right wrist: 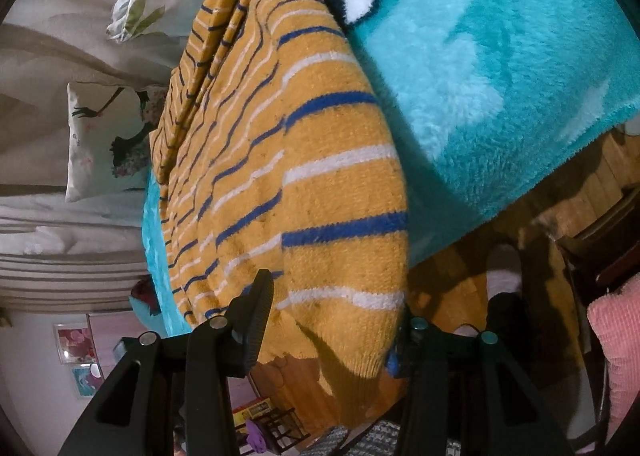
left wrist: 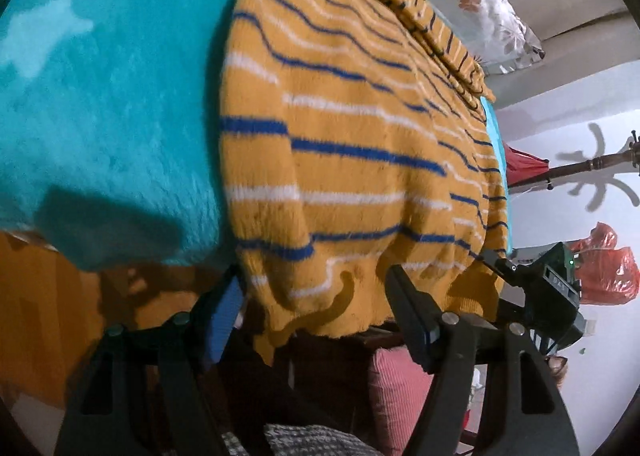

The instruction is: Fold small clothes

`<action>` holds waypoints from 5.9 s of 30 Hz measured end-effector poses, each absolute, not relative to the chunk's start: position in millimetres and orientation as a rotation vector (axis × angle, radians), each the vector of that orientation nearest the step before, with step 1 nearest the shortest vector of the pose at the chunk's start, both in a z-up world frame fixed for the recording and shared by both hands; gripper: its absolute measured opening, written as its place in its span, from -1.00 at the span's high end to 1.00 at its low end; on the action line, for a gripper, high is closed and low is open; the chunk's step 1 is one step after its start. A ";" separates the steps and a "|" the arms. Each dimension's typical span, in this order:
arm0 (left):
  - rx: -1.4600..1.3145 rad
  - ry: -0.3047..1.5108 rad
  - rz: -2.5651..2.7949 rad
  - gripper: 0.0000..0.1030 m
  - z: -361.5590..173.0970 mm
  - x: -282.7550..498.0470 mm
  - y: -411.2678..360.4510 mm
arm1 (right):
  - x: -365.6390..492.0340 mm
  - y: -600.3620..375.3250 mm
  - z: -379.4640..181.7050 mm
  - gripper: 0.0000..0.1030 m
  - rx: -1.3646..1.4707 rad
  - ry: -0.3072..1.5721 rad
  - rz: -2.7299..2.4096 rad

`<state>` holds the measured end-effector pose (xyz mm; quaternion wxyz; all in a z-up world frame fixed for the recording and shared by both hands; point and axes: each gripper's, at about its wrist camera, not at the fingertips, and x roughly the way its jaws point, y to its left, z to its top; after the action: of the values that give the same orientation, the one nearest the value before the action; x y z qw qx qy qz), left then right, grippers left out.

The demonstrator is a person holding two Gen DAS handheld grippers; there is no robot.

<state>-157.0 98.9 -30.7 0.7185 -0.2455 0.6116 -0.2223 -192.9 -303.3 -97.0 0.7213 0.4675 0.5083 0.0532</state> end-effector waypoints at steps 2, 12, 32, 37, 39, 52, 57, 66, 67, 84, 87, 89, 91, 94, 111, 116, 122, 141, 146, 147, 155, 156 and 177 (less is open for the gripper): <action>-0.525 1.348 -0.506 -0.35 -25.8 -159.3 96.5 | -192.5 -300.8 -96.3 0.01 1.022 1.127 0.115; -0.469 1.268 -0.520 0.83 34.9 -168.1 114.8 | -208.2 -289.9 -51.9 0.77 0.964 1.074 0.143; -0.546 0.998 -0.395 0.98 143.4 -11.8 125.3 | -93.8 -309.1 59.3 0.79 1.011 0.849 0.303; -0.583 0.996 -0.307 0.98 136.7 60.0 116.3 | -19.5 -327.0 66.3 0.80 1.003 0.886 0.306; -0.585 1.006 -0.288 0.98 127.9 84.1 108.9 | 14.9 -332.5 60.3 0.80 1.002 0.917 0.304; -0.274 1.172 -0.358 0.17 46.2 84.4 41.2 | 96.3 -338.3 -10.1 0.79 0.979 1.152 0.336; -0.195 1.181 -0.444 0.17 36.3 75.7 15.5 | 100.8 -338.6 -17.8 0.79 0.984 1.171 0.348; -0.148 1.211 -0.411 0.85 44.7 72.1 8.6 | 94.2 -338.7 -15.8 0.79 0.972 1.177 0.358; -0.167 1.187 -0.396 0.85 55.5 69.3 15.2 | 91.9 -339.0 -12.0 0.79 0.973 1.172 0.366; -0.375 1.115 -0.114 0.86 78.2 190.6 74.0 | 172.8 -340.0 4.4 0.80 1.073 1.120 0.434; -0.406 1.151 -0.085 0.84 59.9 200.8 73.9 | 184.9 -346.3 -17.0 0.75 1.137 1.145 0.399; -0.421 1.148 -0.064 0.76 57.1 202.3 74.8 | 187.2 -352.8 -27.9 0.73 1.182 1.155 0.393; -0.430 1.142 -0.059 0.46 59.1 202.1 76.7 | 186.4 -363.2 -35.2 0.53 1.237 1.139 0.372; -0.458 1.110 -0.048 0.13 68.2 199.7 84.4 | 182.7 -389.4 -41.0 -0.13 1.356 1.059 0.308; -0.265 1.196 -0.087 -0.08 60.6 110.2 88.6 | 89.2 -374.9 29.2 -0.16 0.423 1.221 0.220; -0.365 1.242 -0.081 -0.12 41.4 84.9 103.3 | 58.4 -374.1 6.1 -0.11 0.500 1.227 0.185; -0.370 1.240 -0.080 -0.12 47.1 68.7 101.9 | 41.4 -374.6 3.4 0.91 0.506 1.268 0.203; -0.296 1.212 -0.054 -0.20 65.1 62.4 84.3 | 43.2 -366.5 64.6 0.54 0.465 1.073 0.216; -0.312 1.249 0.030 -0.20 42.8 89.6 87.4 | 96.6 -308.5 42.1 0.54 0.394 1.086 0.325; -0.312 1.263 0.044 -0.20 37.7 92.6 88.1 | 110.0 -302.2 33.1 0.54 0.389 1.103 0.335; -0.386 1.281 0.084 -0.26 29.1 92.4 99.0 | 158.2 -375.0 -10.3 0.61 0.623 1.103 0.169; -0.381 1.277 0.088 -0.26 31.8 91.1 99.8 | 160.5 -385.5 -11.1 0.61 0.646 1.108 0.146; -0.252 1.280 0.149 -0.26 33.3 58.4 118.3 | 144.4 -153.0 74.7 0.50 0.182 1.039 0.610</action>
<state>58.4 118.3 33.3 0.7921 -0.1170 0.5950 0.0694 144.4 -153.0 74.7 0.8199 0.0853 0.4881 0.2866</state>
